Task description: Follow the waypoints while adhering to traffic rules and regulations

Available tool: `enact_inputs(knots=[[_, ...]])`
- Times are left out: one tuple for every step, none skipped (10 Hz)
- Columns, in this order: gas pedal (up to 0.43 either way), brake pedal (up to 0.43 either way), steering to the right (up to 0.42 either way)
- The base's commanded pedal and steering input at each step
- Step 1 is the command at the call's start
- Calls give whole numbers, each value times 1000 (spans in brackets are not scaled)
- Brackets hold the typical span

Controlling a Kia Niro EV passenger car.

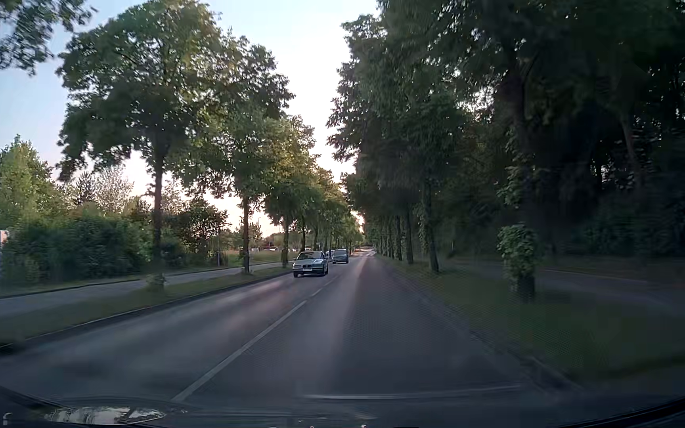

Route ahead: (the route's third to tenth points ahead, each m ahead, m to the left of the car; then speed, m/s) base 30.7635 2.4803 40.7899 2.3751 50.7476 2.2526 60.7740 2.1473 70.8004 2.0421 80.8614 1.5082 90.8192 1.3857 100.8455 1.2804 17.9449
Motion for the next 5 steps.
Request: enact_inputs(knots=[[169,18,2],[169,18,1],[169,18,-2],[177,12,-5],[177,12,-6]])
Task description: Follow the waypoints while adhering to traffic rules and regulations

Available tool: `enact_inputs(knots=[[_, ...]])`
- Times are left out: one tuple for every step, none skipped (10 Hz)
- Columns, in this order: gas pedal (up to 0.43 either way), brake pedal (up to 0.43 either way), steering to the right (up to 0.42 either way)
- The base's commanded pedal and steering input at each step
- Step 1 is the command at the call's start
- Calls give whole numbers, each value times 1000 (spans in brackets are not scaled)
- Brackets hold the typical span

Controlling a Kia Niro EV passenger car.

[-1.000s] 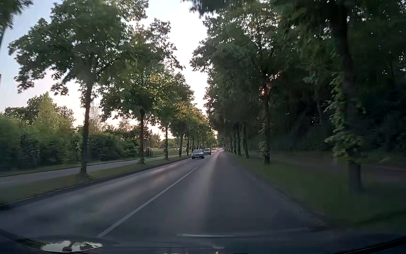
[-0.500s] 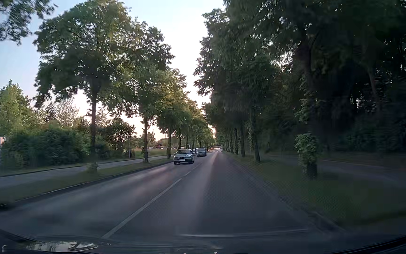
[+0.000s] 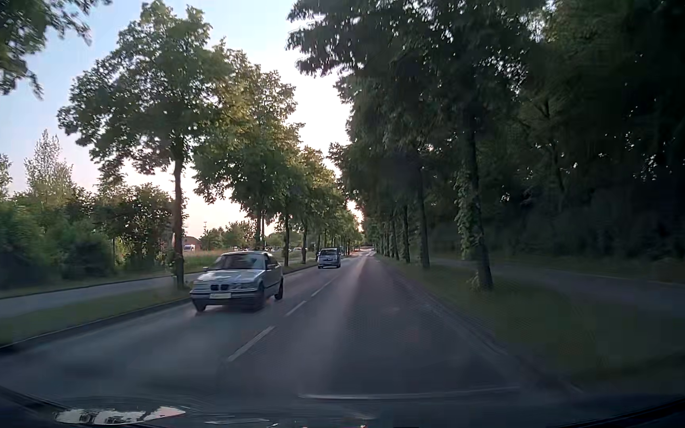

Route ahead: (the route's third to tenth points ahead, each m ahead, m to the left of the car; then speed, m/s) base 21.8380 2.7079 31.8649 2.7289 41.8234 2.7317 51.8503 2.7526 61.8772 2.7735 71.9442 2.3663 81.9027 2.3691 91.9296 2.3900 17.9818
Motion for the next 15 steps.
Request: enact_inputs(knots=[[177,12,-5],[177,18,-3],[177,18,0],[177,12,0],[177,12,0],[177,18,0],[177,12,0],[177,18,0],[177,12,0],[177,18,0],[177,18,0],[177,18,0],[177,12,0],[177,18,-1],[177,18,-1]])
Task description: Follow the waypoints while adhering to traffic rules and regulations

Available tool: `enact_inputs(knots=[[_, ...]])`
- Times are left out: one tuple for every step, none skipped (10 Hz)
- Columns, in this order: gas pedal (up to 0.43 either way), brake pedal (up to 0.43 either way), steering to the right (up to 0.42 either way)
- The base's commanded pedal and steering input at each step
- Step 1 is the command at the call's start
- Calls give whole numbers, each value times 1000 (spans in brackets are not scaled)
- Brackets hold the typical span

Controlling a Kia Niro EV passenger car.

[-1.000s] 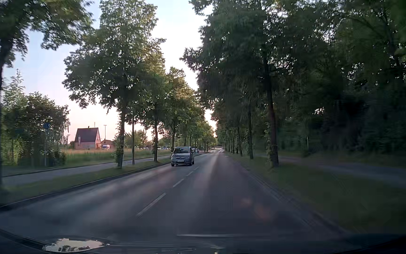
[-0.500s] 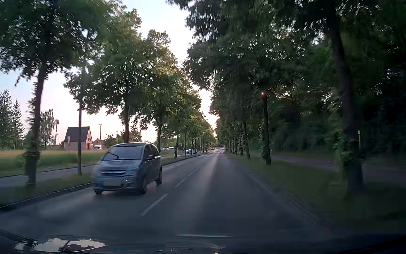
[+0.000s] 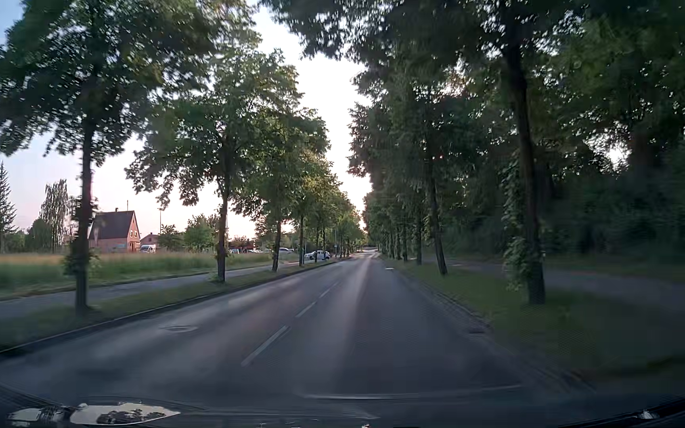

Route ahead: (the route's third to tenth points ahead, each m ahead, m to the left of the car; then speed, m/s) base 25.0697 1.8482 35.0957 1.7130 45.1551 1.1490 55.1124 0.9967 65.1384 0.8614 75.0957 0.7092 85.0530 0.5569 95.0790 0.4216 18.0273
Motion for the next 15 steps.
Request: enact_inputs(knots=[[177,18,-1],[177,12,-1],[177,18,-1],[177,12,-1],[177,18,-1],[177,12,-1],[177,12,-1],[177,18,-1],[177,18,-1],[177,18,-1],[177,12,1],[177,12,2],[177,12,2],[177,12,1],[177,12,2]])
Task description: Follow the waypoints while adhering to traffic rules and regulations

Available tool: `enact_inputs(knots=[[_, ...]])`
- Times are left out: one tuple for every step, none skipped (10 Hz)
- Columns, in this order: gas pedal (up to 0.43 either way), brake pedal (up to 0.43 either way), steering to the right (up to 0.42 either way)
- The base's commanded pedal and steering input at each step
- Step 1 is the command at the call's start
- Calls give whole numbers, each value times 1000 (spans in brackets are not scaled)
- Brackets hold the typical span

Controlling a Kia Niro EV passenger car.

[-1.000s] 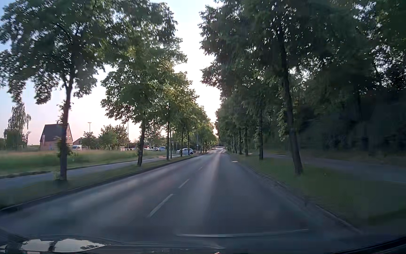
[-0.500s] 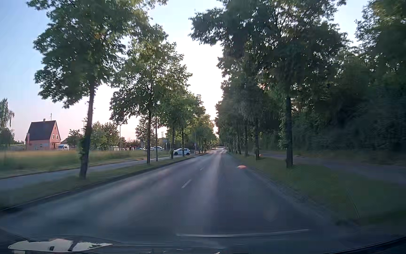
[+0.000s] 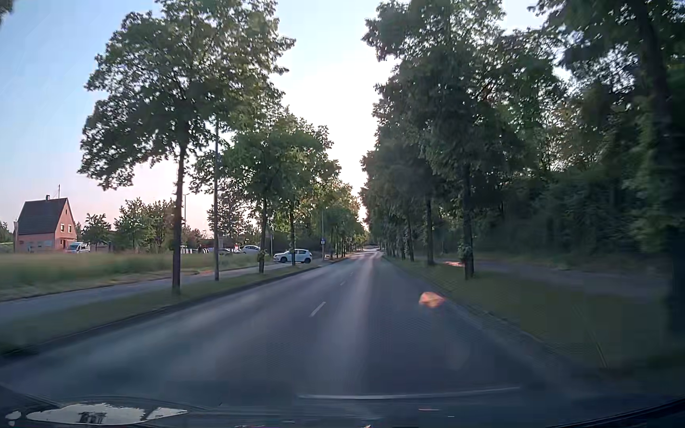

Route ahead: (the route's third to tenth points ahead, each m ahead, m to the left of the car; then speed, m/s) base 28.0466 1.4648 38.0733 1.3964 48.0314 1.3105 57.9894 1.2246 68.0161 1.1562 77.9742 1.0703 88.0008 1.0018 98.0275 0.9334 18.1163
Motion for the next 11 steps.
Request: enact_inputs(knots=[[177,12,1],[177,12,1],[177,12,0],[177,18,1],[177,18,1],[177,12,1],[177,12,0],[177,12,1],[189,18,0],[189,12,0],[189,12,1]])
